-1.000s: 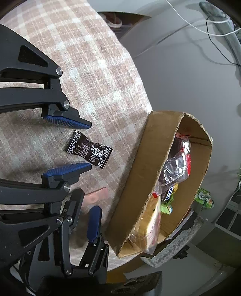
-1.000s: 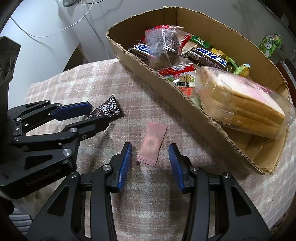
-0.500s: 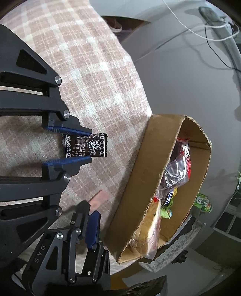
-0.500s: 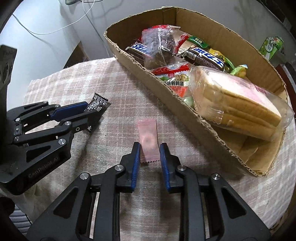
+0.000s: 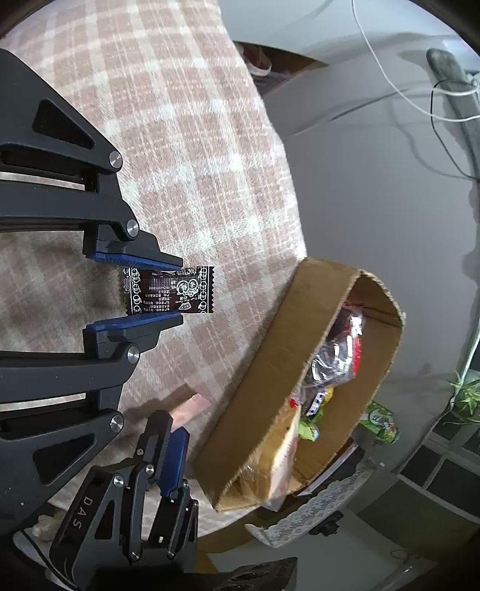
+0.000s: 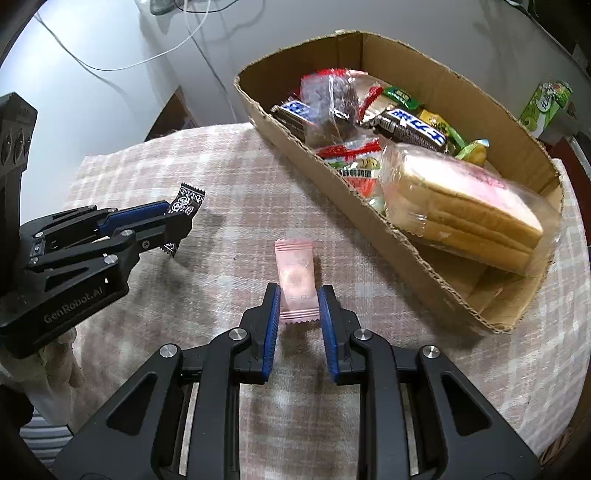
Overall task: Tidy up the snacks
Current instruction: 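Lift both held candies and carry them over the cardboard box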
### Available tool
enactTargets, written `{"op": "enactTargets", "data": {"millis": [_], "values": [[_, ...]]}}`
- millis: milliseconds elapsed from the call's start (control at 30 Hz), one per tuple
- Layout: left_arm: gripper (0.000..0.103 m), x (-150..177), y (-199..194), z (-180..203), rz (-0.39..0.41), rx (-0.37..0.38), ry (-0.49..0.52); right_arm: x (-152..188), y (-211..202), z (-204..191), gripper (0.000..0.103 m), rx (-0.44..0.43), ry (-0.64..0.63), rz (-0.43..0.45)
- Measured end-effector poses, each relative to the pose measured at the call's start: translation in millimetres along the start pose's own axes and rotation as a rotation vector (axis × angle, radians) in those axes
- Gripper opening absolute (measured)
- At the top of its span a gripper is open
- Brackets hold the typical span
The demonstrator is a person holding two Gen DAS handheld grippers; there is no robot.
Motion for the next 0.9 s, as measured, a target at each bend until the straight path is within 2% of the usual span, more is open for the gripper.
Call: {"op": "enactTargets", "data": {"millis": [200, 567, 900], "values": [[0.021, -5, -22, 6, 0.034, -0.003, -0.022, 1, -32, -4, 0.022, -0.03, -0.019, 0.032], [0.021, -27, -46, 38, 0.084, -0.016, -0.045, -18, -81, 12, 0.022, -0.054, -0.062, 0.1], [0.021, -58, -51, 66, 0.124, -0.024, -0.031, -50, -102, 51, 0.022, -0.022, -0.078, 0.155]]}}
Point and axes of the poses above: each gripper's, at about its wrist camera, not at the fingertips, and y roughly the way its jaws point, z to its right, x to its underside, the point moved 2 cm from there along y, roughly the way its jaws point, and after that the axes turned 2 degrees about y, right-handed, at the moved point
